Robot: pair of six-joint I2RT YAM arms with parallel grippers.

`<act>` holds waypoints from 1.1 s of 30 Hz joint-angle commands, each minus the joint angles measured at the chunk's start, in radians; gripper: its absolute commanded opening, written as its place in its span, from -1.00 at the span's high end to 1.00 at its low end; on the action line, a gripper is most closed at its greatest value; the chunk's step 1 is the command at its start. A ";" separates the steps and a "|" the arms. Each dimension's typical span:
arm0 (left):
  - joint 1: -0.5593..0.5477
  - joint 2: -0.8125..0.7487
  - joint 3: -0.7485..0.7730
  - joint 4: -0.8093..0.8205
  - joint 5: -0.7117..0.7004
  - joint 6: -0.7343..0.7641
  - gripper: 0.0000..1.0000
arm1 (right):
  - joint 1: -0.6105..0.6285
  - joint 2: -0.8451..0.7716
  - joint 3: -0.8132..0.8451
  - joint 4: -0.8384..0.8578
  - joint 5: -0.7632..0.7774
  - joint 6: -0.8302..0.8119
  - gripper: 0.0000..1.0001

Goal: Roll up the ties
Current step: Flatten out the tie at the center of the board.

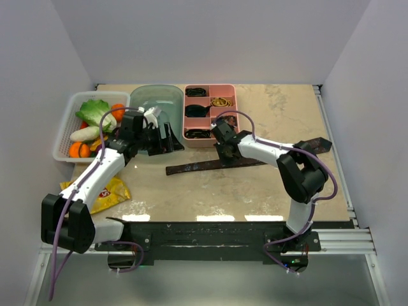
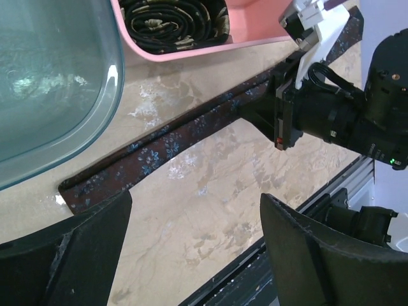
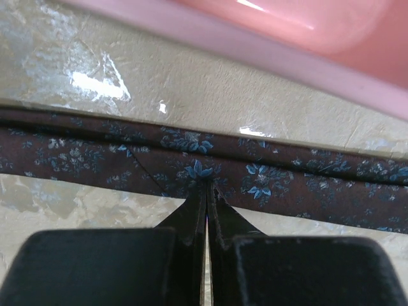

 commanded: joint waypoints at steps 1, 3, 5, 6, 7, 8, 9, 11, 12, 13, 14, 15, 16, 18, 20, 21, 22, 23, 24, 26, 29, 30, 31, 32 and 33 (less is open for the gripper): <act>0.005 -0.033 -0.021 0.038 0.038 -0.004 -0.74 | -0.002 -0.004 0.007 0.003 0.025 -0.021 1.00; 0.005 -0.032 -0.027 0.038 0.032 -0.006 -0.74 | -0.001 -0.013 -0.022 0.003 0.007 -0.025 1.00; 0.007 -0.032 -0.037 0.046 0.031 -0.009 -0.74 | 0.001 -0.026 -0.056 0.001 -0.032 -0.024 1.00; 0.007 -0.032 -0.040 0.048 0.029 -0.010 -0.74 | 0.001 -0.032 -0.065 0.000 -0.046 -0.022 1.00; 0.007 -0.030 -0.043 0.049 0.029 -0.009 -0.74 | 0.004 -0.035 -0.073 -0.003 -0.068 -0.021 1.00; 0.007 -0.029 -0.046 0.048 0.028 -0.006 -0.74 | 0.004 -0.045 -0.088 -0.006 -0.079 -0.018 1.00; 0.007 -0.027 -0.046 0.045 0.028 -0.004 -0.74 | 0.007 -0.053 -0.096 -0.011 -0.096 -0.021 1.00; 0.008 -0.029 -0.047 0.041 0.022 0.002 -0.74 | 0.015 -0.067 -0.112 -0.017 -0.133 -0.019 1.00; 0.008 -0.027 -0.049 0.037 0.020 0.004 -0.74 | 0.018 -0.079 -0.117 -0.023 -0.145 -0.022 1.00; 0.010 -0.029 -0.052 0.035 0.018 0.008 -0.73 | 0.024 -0.084 -0.120 -0.031 -0.161 -0.021 1.00; 0.010 -0.029 -0.053 0.034 0.014 0.008 -0.73 | 0.027 -0.088 -0.122 -0.037 -0.165 -0.025 1.00; 0.010 -0.027 -0.057 0.031 0.012 0.010 -0.73 | 0.032 -0.099 -0.122 -0.049 -0.171 -0.028 1.00; 0.011 -0.027 -0.058 0.028 0.011 0.013 -0.73 | 0.038 -0.105 -0.123 -0.055 -0.171 -0.029 1.00; 0.011 -0.030 -0.063 0.022 0.006 0.013 -0.73 | 0.042 -0.121 -0.122 -0.072 -0.193 -0.038 1.00; 0.011 -0.033 -0.067 0.018 0.002 0.017 -0.73 | 0.049 -0.131 -0.111 -0.080 -0.207 -0.038 1.00; 0.011 -0.038 -0.069 0.009 -0.004 0.017 -0.73 | 0.049 -0.141 -0.106 -0.079 -0.204 -0.035 1.00; 0.011 -0.039 -0.069 0.005 -0.011 0.022 -0.73 | 0.047 -0.154 -0.094 -0.079 -0.198 -0.033 1.00; 0.013 -0.042 -0.070 -0.001 -0.021 0.022 -0.72 | 0.049 -0.161 -0.087 -0.075 -0.191 -0.032 1.00; 0.013 -0.047 -0.072 -0.011 -0.026 0.027 -0.73 | 0.049 -0.165 -0.076 -0.069 -0.187 -0.033 1.00; 0.013 -0.053 -0.073 -0.020 -0.034 0.030 -0.73 | 0.049 -0.161 -0.044 -0.062 -0.193 -0.036 1.00; 0.016 -0.068 -0.078 -0.032 -0.044 0.034 -0.73 | 0.050 -0.110 -0.016 -0.048 -0.220 -0.045 1.00; 0.016 -0.075 -0.078 -0.038 -0.047 0.034 -0.73 | 0.052 -0.092 -0.013 -0.048 -0.225 -0.047 1.00; 0.019 -0.079 -0.078 -0.043 -0.049 0.034 -0.73 | 0.053 -0.078 -0.002 -0.054 -0.227 -0.048 1.00; 0.021 -0.082 -0.078 -0.047 -0.052 0.034 -0.73 | 0.053 -0.057 -0.002 -0.059 -0.234 -0.056 1.00; 0.022 -0.090 -0.078 -0.052 -0.055 0.034 -0.73 | 0.058 -0.055 -0.002 -0.059 -0.242 -0.059 1.00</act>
